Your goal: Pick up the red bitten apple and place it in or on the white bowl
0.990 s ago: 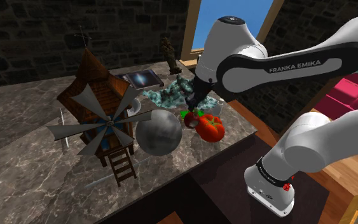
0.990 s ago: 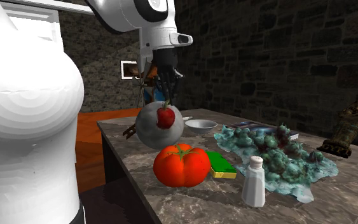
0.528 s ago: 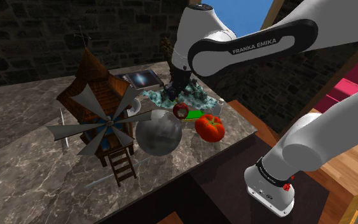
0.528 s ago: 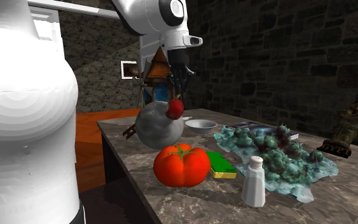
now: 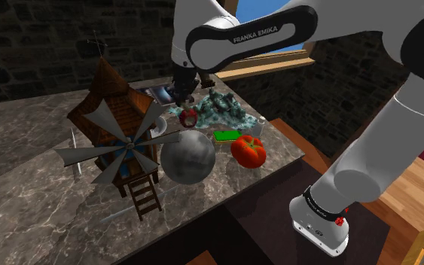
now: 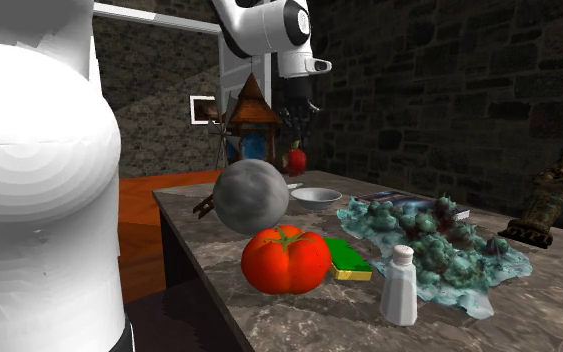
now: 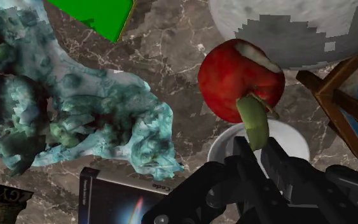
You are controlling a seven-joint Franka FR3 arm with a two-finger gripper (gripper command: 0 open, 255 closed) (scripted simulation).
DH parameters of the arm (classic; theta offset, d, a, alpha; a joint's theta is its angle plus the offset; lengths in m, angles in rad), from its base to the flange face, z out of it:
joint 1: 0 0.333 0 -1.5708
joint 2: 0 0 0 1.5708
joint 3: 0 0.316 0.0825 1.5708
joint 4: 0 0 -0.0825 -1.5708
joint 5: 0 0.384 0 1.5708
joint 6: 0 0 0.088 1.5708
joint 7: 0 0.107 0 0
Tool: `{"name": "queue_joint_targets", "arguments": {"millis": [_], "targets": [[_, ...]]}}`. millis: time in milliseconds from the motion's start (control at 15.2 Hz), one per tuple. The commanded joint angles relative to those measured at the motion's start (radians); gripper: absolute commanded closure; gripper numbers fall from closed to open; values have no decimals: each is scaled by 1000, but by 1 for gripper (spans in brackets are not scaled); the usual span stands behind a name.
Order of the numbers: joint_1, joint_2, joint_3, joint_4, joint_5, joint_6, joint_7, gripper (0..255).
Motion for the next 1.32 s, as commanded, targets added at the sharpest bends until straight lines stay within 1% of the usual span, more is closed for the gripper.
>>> {"name": "queue_joint_targets", "arguments": {"millis": [0,198,396,528,660,726,1254], "targets": [[9,83,2,110,-37,-35,22,255],[36,209,-1,286,-87,-97,47,255],[75,345,-10,489,-132,-174,62,255],[109,444,-19,647,-159,-236,64,255],[151,558,-31,837,-184,-314,58,255],[165,592,-36,897,-190,-338,55,255],[151,592,-40,787,-195,-232,70,255]]}}
